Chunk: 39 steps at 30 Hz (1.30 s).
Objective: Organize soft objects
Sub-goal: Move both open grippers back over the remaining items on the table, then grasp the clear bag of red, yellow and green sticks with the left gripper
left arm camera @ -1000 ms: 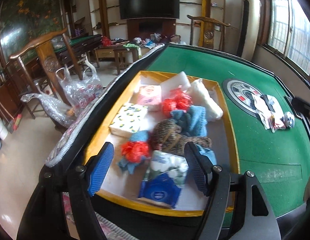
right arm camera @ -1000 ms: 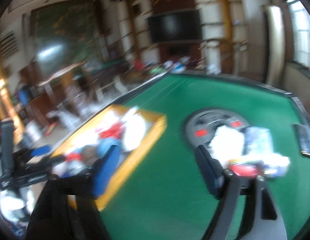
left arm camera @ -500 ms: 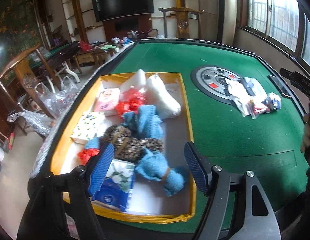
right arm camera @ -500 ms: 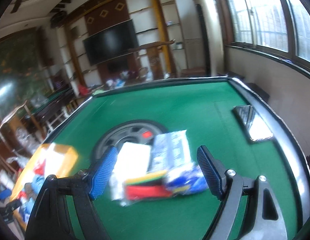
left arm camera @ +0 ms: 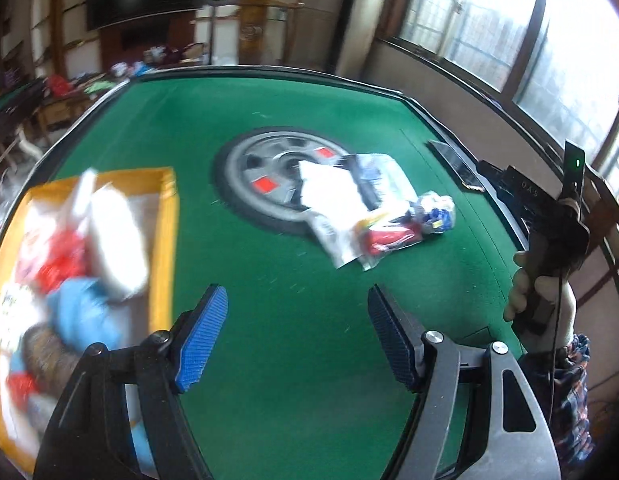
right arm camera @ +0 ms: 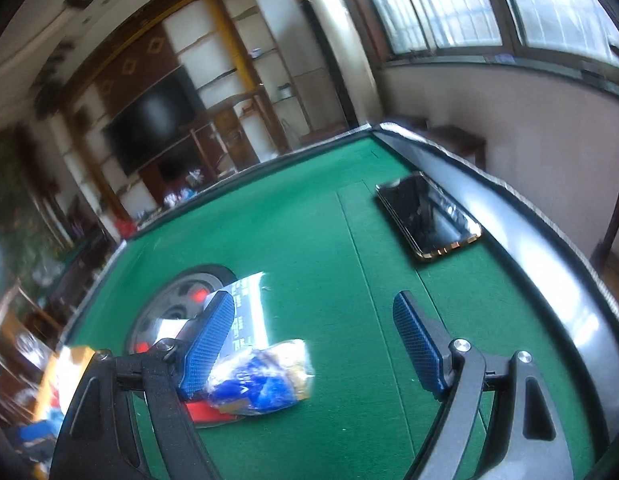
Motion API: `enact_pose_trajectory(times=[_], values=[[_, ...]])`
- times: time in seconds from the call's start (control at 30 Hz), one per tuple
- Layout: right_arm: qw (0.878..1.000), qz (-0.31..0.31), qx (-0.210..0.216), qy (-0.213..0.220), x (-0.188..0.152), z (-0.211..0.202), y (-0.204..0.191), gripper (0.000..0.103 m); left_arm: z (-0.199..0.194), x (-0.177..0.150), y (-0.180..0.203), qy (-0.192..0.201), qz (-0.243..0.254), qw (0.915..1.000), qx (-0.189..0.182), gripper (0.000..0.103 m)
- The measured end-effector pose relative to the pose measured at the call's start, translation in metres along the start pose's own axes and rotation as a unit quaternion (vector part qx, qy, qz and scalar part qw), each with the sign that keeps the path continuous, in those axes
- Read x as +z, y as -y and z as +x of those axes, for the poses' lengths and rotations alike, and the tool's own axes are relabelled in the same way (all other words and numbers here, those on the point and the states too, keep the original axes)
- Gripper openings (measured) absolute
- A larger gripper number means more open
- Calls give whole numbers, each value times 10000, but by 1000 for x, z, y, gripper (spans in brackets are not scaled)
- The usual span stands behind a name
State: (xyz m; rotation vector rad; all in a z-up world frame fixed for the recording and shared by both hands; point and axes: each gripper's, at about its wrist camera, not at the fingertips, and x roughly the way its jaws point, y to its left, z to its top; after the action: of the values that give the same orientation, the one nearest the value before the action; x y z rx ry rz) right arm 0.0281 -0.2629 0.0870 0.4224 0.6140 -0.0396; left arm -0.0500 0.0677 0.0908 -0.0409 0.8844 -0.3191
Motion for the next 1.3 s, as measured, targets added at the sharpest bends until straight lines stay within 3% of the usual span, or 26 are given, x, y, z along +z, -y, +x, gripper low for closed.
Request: enact_pose_trajectory(times=[0.13, 0.27, 0.4, 0.43, 0.57, 0.63, 0.67, 0.77, 0.87, 0.97, 1.07, 1.2, 1.3], values=[[9963, 437, 509, -543, -2, 22, 16, 77, 38, 19, 35, -275, 402, 9988, -4, 72], [9870, 575, 1041, -1082, -11, 47, 13, 77, 44, 23, 47, -190, 420, 9987, -207, 72], [9646, 748, 1925, -1638, -18, 59, 10, 78, 47, 25, 49, -240, 437, 9985, -245, 72], [9533, 781, 2252, -1858, -19, 61, 8, 78, 46, 25, 46, -265, 402, 9985, -251, 72], [8866, 652, 3723, -2665, -32, 59, -14, 78, 40, 26, 34, -208, 308, 9990, -258, 72], [8533, 361, 4236, -3020, -42, 55, -33, 79, 37, 24, 28, -182, 331, 9990, -250, 72], [8452, 150, 4352, -3100, -46, 51, -43, 79, 36, 23, 26, -174, 352, 9989, -252, 72], [8606, -151, 4137, -2966, -48, 41, -52, 79, 34, 18, 21, -188, 446, 9986, -213, 72], [8927, 234, 3571, -2738, -45, 48, -30, 79, 33, 12, 17, -243, 491, 9984, -165, 72], [9124, 674, 3122, -2559, -43, 51, -7, 78, 35, 6, 13, -283, 604, 9977, 86, 72], [9190, 847, 3003, -2410, -41, 47, 2, 78, 44, 9, 3, -353, 545, 9975, 293, 72], [9233, 952, 2885, -2348, -44, 43, 6, 78, 63, 28, -17, -428, 220, 9988, 28, 72], [9255, 1060, 2779, -2343, -43, 47, 8, 78, 89, 35, -23, -798, 281, 9964, -17, 72]])
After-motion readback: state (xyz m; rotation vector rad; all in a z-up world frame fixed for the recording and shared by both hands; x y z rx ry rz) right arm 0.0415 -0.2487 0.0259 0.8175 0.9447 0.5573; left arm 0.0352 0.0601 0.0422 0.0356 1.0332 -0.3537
